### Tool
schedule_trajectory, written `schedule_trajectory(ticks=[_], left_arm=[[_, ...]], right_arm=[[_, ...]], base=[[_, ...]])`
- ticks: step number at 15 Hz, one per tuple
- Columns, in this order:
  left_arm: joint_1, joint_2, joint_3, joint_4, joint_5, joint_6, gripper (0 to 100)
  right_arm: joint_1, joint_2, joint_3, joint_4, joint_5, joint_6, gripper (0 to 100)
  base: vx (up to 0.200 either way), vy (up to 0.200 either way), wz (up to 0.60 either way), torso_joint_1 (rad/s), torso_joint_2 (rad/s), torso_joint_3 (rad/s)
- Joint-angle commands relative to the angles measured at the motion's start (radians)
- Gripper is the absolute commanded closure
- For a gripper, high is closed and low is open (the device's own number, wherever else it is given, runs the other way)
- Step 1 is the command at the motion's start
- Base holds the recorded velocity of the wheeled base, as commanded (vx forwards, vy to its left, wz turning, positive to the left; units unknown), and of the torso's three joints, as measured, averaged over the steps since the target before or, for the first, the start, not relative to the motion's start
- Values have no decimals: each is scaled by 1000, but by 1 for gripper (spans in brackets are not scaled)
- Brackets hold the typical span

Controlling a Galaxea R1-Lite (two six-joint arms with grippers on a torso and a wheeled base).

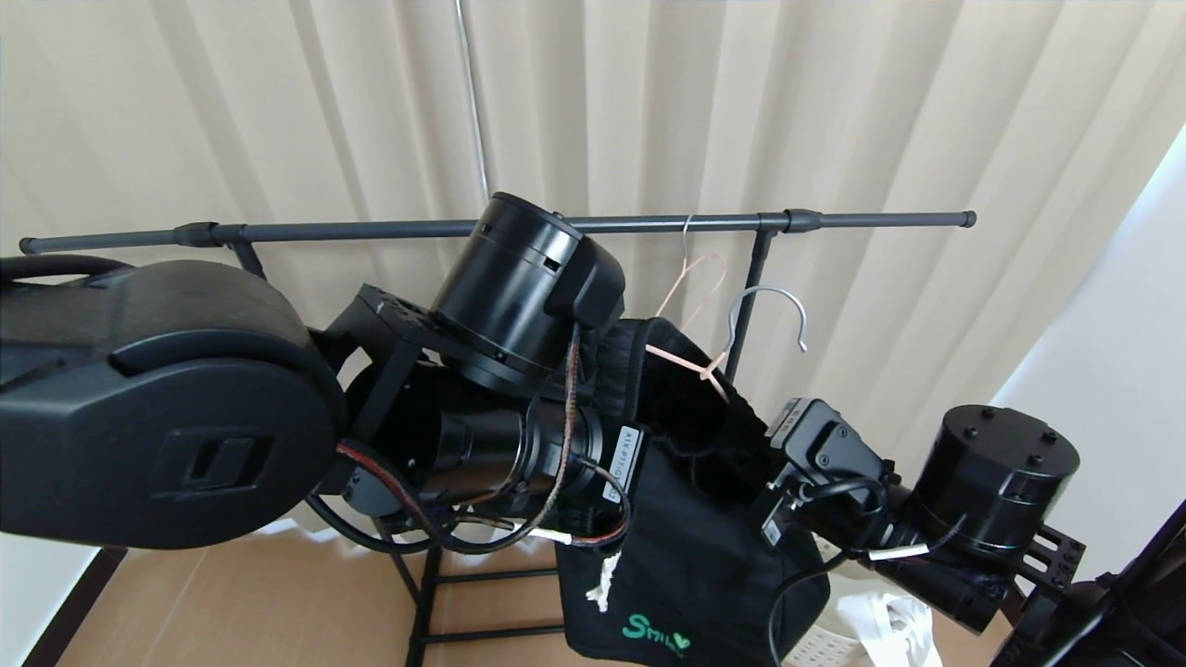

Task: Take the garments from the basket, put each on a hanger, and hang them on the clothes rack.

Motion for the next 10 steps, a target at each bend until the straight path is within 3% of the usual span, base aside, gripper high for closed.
schedule_trajectory(ticks=[1, 9, 10], left_arm=[[4, 21, -3, -3, 1, 3, 100], [8, 31, -1, -42, 2, 21, 100], [7, 30, -1, -42, 2, 21, 0]], right_arm=[[2, -18, 2, 0, 0, -2, 100], [22, -64, 21, 0, 9, -7, 100], [26, -65, 21, 0, 9, -7, 100]], base=[[0, 0, 0, 0, 0, 0], [0, 0, 0, 0, 0, 0], [0, 0, 0, 0, 0, 0]])
